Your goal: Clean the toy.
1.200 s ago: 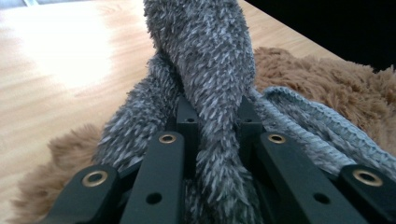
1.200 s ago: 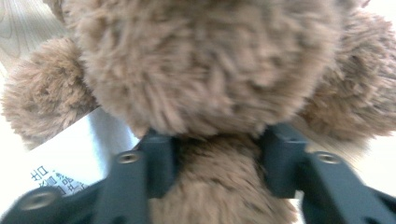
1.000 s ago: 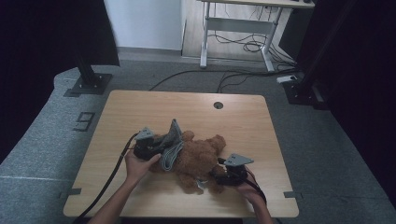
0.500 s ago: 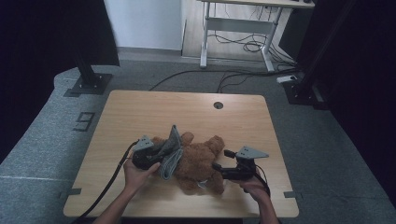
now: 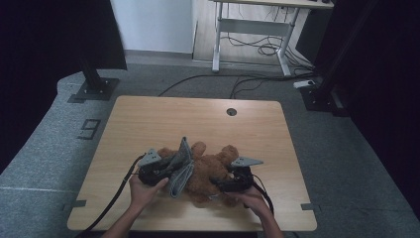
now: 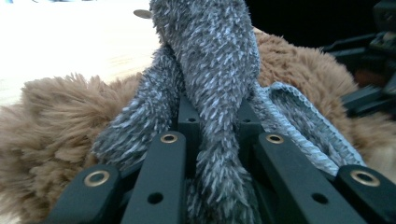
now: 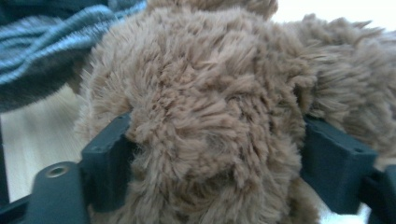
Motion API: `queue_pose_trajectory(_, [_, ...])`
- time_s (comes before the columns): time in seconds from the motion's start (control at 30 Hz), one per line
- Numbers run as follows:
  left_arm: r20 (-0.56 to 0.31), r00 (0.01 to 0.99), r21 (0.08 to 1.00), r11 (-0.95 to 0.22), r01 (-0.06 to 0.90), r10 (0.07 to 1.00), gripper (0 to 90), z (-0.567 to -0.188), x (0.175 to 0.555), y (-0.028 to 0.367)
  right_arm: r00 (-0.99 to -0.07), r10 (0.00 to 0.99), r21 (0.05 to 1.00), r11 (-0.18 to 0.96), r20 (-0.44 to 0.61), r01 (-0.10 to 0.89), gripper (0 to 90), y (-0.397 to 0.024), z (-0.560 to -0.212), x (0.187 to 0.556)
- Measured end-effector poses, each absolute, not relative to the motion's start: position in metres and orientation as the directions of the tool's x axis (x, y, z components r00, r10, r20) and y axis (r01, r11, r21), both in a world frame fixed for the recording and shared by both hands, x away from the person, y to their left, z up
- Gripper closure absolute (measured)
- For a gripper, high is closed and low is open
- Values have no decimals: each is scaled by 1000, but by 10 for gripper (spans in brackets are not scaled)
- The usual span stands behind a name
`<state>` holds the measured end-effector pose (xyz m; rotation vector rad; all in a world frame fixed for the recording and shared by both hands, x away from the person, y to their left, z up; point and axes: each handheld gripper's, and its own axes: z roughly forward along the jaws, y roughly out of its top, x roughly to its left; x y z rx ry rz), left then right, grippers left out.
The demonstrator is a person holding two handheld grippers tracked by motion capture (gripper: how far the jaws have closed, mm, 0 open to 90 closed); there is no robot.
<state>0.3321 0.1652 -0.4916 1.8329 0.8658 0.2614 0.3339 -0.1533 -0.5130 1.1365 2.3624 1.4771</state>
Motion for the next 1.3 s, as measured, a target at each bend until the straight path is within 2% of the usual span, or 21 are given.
queue_pose_trajectory(0.17, [-250, 718, 864, -186, 469, 650, 778, -486, 332, 165, -727, 637, 818, 256, 258, 515, 379, -151, -516, 332])
queue_pose_trajectory(0.3, [-260, 737, 857, -201, 473, 624, 771, -467, 337, 152, -737, 632, 834, 254, 239, 489, 493, -151, -517, 330])
queue_pose_trajectory(0.53, [-241, 804, 864, -258, 433, 544, 771, -442, 353, 79, -764, 630, 865, 300, 137, 403, 540, -145, -515, 325])
queue_pose_trajectory(0.7, [-193, 797, 821, -351, 450, 572, 772, -460, 367, 41, -743, 666, 885, 306, 64, 350, 595, -145, -514, 320])
queue_pose_trajectory(0.77, [-207, 789, 821, -336, 461, 579, 772, -462, 370, 44, -726, 688, 896, 320, 4, 308, 616, -142, -516, 318])
queue_pose_trajectory(0.87, [-186, 781, 826, -336, 453, 596, 771, -458, 373, 54, -713, 701, 903, 314, -11, 295, 633, -141, -516, 319])
queue_pose_trajectory(1.03, [-185, 765, 818, -335, 468, 617, 770, -458, 374, 75, -727, 685, 898, 290, 45, 330, 636, -146, -516, 325])
queue_pose_trajectory(1.17, [-197, 736, 817, -307, 489, 648, 769, -464, 373, 109, -730, 683, 898, 296, 40, 327, 635, -146, -515, 323])
queue_pose_trajectory(1.3, [-257, 694, 832, -212, 513, 673, 772, -470, 367, 151, -734, 678, 898, 298, 39, 323, 636, -146, -515, 322])
